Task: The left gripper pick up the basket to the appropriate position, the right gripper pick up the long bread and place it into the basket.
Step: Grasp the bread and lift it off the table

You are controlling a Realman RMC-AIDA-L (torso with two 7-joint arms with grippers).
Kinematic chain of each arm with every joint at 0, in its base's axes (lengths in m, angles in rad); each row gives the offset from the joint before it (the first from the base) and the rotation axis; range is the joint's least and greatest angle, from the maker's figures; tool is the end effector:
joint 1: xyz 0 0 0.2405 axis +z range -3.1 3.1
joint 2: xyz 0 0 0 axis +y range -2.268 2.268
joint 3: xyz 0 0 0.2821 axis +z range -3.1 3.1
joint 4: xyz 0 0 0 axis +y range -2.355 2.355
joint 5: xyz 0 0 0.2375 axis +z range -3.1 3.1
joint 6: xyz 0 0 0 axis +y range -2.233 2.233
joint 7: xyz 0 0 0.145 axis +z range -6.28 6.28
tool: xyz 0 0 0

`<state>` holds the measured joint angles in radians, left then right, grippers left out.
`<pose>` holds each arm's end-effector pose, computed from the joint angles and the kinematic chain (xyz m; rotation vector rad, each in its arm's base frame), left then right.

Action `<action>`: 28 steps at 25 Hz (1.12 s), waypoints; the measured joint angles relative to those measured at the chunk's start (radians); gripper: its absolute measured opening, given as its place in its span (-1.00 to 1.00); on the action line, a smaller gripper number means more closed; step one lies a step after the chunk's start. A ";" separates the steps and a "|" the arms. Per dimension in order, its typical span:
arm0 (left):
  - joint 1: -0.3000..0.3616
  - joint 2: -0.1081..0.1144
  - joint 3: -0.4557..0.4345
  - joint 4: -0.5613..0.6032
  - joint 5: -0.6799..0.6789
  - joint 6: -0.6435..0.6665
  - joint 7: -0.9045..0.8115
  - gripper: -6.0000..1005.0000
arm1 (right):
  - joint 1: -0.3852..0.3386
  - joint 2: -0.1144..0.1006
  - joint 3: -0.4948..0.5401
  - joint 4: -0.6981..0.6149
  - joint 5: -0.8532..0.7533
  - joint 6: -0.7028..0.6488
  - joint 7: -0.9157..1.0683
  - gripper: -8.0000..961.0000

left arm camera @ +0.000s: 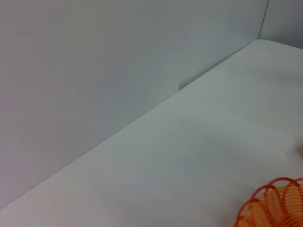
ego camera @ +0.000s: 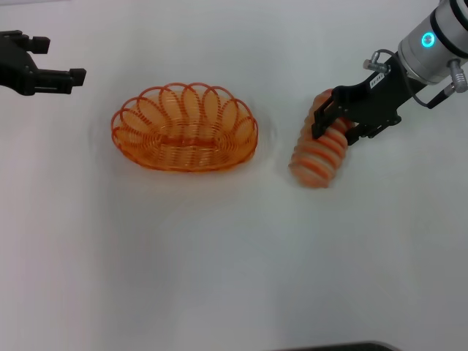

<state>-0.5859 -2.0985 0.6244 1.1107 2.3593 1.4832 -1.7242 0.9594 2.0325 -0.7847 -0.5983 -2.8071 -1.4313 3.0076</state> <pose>-0.2815 0.4113 0.0701 -2.5347 -0.6405 -0.1874 0.2447 0.4478 -0.0229 -1.9525 2.0349 -0.3020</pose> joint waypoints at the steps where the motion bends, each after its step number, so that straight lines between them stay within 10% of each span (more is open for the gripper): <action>1: 0.000 0.000 0.000 0.000 0.000 0.000 0.000 0.73 | 0.000 0.000 0.000 0.000 0.000 0.000 -0.001 0.58; 8: 0.001 0.000 0.000 0.000 0.000 -0.009 0.000 0.73 | 0.006 0.000 -0.001 0.000 0.000 0.003 -0.005 0.11; 28: 0.004 -0.010 0.008 0.004 0.001 -0.009 0.000 0.72 | 0.012 0.023 -0.030 0.016 0.002 0.015 -0.049 -0.20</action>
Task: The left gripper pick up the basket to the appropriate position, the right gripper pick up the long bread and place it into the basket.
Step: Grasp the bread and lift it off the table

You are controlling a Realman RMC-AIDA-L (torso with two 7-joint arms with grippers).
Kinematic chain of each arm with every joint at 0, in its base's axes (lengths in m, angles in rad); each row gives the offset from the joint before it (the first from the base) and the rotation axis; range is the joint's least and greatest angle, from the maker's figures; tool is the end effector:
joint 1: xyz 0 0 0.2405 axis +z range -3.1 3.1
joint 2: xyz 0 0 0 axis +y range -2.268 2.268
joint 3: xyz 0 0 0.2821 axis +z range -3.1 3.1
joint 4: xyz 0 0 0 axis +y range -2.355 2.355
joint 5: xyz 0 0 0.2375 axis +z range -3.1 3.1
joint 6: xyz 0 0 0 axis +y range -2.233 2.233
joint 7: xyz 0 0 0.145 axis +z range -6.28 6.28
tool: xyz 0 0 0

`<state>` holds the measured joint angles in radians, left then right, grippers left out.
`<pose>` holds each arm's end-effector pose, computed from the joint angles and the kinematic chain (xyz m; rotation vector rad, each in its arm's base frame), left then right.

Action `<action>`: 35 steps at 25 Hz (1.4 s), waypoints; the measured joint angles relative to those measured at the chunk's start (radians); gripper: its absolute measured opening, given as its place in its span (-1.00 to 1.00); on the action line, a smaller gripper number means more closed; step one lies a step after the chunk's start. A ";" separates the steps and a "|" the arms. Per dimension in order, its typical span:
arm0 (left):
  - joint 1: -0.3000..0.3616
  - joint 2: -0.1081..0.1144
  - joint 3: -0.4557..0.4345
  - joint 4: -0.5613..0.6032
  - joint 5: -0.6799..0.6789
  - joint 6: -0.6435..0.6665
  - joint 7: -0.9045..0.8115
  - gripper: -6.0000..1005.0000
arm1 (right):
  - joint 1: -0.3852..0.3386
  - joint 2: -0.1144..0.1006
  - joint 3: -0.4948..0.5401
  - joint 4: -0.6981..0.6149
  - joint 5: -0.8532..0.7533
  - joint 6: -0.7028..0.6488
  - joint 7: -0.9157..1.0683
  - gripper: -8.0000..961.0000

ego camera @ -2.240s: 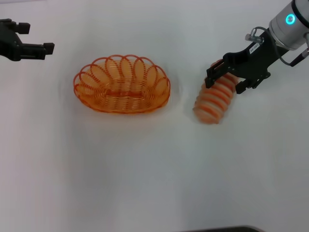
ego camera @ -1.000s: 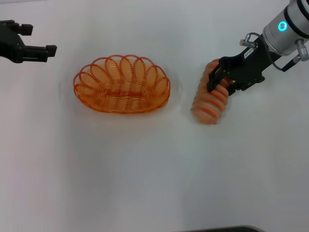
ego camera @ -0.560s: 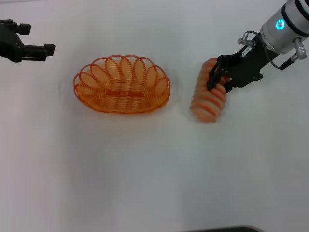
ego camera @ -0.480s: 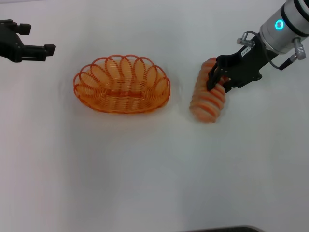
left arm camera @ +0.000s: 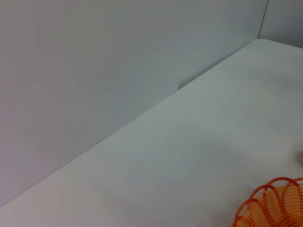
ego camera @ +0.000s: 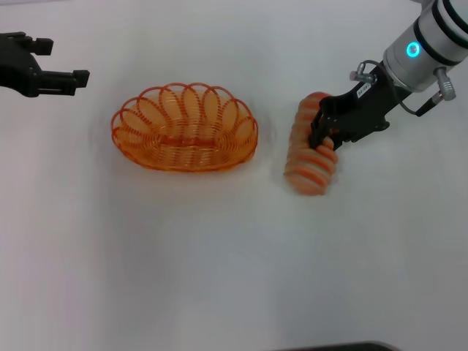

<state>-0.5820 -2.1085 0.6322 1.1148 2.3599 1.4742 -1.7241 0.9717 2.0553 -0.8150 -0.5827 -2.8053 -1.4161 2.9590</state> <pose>-0.2807 0.4107 0.0658 -2.5348 -0.6398 -0.1868 0.2377 0.4444 -0.0388 -2.0388 1.9691 -0.3492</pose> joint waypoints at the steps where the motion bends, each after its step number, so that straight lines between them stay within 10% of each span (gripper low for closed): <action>1: 0.001 -0.001 0.002 0.001 0.000 0.000 0.000 0.72 | -0.002 0.002 0.000 -0.003 0.000 -0.001 0.000 -0.21; 25: 0.008 -0.010 0.000 0.010 -0.001 -0.012 -0.007 0.72 | -0.063 0.026 -0.014 -0.231 0.001 -0.085 -0.049 -0.62; 35: 0.004 -0.013 0.000 0.004 -0.013 -0.029 -0.012 0.72 | -0.033 -0.001 -0.028 -0.322 0.003 -0.132 -0.203 -0.67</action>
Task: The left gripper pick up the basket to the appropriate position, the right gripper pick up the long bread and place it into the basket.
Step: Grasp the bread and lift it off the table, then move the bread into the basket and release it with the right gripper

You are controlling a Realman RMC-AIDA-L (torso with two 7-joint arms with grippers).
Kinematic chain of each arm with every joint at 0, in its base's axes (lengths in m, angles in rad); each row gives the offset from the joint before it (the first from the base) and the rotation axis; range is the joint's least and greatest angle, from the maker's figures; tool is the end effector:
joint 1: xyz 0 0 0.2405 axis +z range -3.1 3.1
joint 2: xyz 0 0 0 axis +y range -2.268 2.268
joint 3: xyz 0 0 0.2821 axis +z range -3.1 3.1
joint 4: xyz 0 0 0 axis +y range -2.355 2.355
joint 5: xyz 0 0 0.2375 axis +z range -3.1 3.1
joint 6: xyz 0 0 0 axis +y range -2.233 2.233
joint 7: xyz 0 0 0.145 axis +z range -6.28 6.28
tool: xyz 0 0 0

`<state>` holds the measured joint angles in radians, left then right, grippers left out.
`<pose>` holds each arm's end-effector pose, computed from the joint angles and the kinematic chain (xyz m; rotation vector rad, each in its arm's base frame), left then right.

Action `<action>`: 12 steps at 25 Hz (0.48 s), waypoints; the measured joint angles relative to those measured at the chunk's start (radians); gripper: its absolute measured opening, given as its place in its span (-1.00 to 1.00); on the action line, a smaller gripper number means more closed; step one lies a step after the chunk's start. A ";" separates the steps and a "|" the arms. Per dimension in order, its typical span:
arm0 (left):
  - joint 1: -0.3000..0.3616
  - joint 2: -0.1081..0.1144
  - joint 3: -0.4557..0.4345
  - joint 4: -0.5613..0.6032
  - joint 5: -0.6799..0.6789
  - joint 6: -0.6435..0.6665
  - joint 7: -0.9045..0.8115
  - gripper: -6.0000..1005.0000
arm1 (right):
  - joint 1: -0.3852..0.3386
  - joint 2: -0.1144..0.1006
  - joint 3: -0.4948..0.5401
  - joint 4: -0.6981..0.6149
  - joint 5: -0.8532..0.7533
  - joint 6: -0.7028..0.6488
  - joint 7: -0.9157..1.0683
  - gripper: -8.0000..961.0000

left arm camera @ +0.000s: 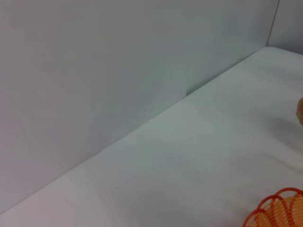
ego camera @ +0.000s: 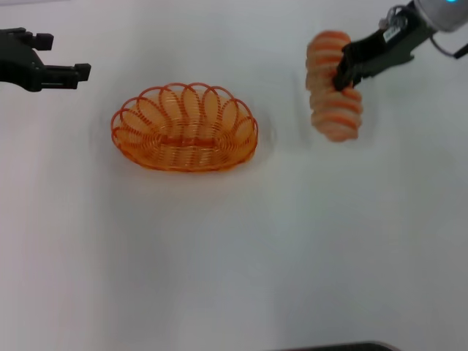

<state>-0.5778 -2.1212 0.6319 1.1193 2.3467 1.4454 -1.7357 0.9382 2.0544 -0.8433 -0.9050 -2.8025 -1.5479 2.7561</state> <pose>-0.2797 0.4125 0.0635 -2.5046 -0.6549 -0.2126 0.2020 0.4624 0.0201 -2.2538 1.5580 -0.3034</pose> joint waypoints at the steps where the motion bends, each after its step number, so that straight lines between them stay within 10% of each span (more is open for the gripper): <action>1: 0.000 0.001 0.000 -0.002 -0.004 0.000 0.000 0.72 | 0.010 -0.006 0.000 -0.007 0.000 -0.007 -0.029 -0.67; 7: 0.006 0.002 0.000 -0.006 -0.029 -0.001 -0.001 0.72 | 0.085 -0.047 -0.009 -0.027 0.002 -0.053 -0.202 -0.68; 12: 0.015 0.003 -0.010 -0.007 -0.055 0.004 -0.001 0.72 | 0.157 -0.039 -0.022 -0.029 0.004 -0.134 -0.393 -0.71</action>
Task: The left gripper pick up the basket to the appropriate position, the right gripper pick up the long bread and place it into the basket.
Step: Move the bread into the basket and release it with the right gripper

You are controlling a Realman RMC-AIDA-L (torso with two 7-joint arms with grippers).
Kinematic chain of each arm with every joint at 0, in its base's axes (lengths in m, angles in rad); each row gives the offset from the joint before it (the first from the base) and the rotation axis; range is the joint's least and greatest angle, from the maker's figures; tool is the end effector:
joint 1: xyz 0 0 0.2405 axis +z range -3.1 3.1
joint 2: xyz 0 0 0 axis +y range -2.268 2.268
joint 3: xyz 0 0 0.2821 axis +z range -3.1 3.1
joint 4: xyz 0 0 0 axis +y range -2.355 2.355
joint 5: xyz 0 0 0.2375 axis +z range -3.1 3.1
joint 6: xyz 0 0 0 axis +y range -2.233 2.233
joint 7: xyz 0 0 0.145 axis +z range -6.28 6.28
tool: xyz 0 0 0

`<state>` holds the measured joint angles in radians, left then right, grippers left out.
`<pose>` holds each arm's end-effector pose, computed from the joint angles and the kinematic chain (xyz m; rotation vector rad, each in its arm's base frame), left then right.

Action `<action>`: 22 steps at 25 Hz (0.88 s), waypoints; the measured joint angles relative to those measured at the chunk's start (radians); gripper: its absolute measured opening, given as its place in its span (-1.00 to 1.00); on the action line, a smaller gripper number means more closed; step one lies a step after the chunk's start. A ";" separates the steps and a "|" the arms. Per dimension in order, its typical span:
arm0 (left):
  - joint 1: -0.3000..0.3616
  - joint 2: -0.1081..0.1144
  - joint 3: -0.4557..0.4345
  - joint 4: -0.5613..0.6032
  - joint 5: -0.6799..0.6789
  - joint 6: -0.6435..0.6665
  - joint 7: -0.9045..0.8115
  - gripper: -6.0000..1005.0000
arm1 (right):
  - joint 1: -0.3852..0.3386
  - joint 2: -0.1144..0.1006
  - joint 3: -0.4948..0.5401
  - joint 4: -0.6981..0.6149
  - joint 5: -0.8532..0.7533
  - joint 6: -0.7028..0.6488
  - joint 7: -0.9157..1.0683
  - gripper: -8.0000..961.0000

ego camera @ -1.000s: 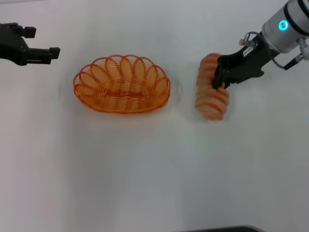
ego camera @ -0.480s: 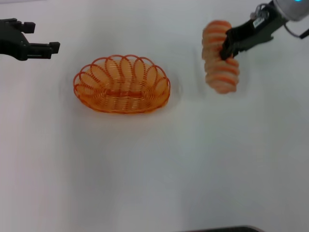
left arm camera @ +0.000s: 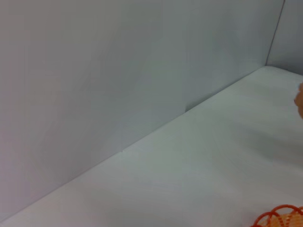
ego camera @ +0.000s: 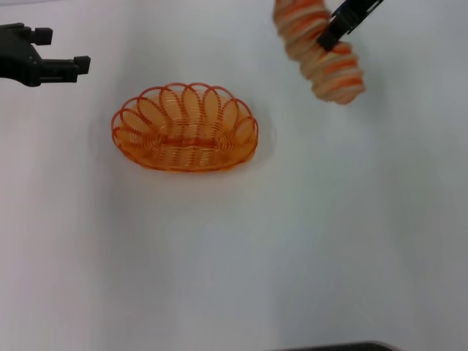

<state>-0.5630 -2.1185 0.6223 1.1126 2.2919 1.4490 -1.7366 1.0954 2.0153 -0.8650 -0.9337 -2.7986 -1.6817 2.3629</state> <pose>-0.2808 0.4098 0.0662 -2.4872 -0.6732 -0.2852 0.1275 0.4781 0.0393 -2.6537 0.9135 -0.4707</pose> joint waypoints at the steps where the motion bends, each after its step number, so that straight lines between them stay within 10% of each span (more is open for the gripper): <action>1: 0.001 0.000 -0.002 0.000 -0.004 0.002 0.000 0.72 | 0.011 0.006 -0.008 0.000 0.000 -0.017 -0.035 -0.71; 22: 0.004 0.000 -0.002 -0.010 -0.016 -0.004 -0.009 0.72 | 0.105 0.079 -0.344 -0.020 0.010 0.072 -0.292 -0.73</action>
<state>-0.5589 -2.1182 0.6200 1.1024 2.2761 1.4448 -1.7461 1.2007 2.0943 -1.2095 -0.9535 -2.7887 -1.6096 2.0713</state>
